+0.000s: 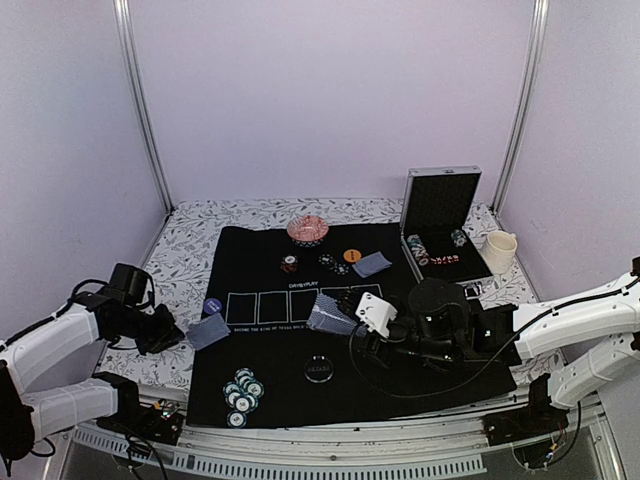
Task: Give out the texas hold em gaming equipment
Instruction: Distribute the poker card in the small blind area, then pick up the poker card from the face-down deck piles.
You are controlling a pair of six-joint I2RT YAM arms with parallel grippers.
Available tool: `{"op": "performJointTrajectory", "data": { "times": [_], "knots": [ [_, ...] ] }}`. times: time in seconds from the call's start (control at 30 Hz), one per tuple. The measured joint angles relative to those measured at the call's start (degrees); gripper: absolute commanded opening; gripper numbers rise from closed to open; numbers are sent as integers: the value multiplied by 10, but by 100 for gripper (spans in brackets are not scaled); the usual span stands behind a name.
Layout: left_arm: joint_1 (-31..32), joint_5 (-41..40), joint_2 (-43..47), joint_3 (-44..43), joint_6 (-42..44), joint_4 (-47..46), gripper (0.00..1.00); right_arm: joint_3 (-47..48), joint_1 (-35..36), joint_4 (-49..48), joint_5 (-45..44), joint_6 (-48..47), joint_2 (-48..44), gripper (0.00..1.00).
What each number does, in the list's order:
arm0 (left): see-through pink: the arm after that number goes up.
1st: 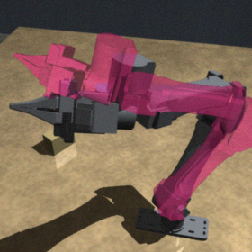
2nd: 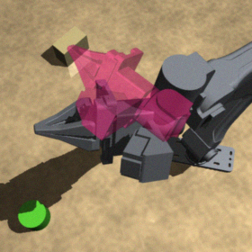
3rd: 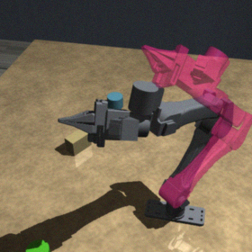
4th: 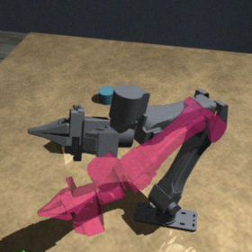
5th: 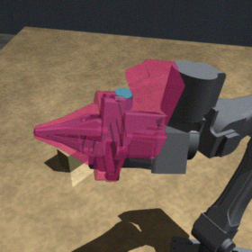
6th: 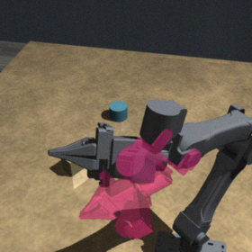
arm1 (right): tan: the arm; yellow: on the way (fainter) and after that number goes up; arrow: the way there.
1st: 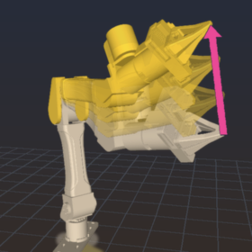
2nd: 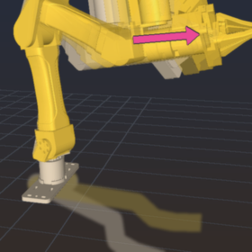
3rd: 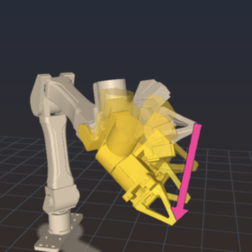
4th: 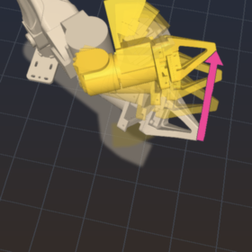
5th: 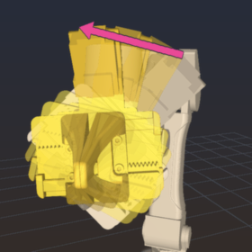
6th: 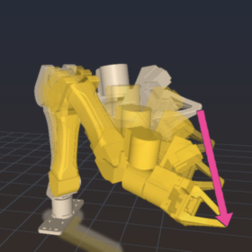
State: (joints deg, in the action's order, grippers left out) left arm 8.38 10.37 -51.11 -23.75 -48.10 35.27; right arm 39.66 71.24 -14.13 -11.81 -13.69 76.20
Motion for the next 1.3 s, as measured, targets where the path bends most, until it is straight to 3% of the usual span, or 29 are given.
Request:
{"op": "performJointTrajectory", "data": {
  "times": [0.13,0.3,0.63,0.8,0.9,1.03,1.3],
  "knots": [
    [0,-29,0,-31,-2,17,24,0,0,4,2,0,0,49],
    [0,-37,0,-81,17,15,38,6,0,13,4,0,0,49],
    [17,37,21,-191,89,-47,49,45,0,35,6,-5,19,49],
    [114,147,-6,-202,118,-117,61,67,2,40,13,-12,38,49],
    [198,210,-40,-206,141,-149,73,85,4,42,21,-18,53,49],
    [253,269,-66,-206,169,-173,96,110,6,43,30,-24,79,49],
    [307,276,-71,-202,223,-212,98,160,10,43,56,-34,144,49]
  ]
}}
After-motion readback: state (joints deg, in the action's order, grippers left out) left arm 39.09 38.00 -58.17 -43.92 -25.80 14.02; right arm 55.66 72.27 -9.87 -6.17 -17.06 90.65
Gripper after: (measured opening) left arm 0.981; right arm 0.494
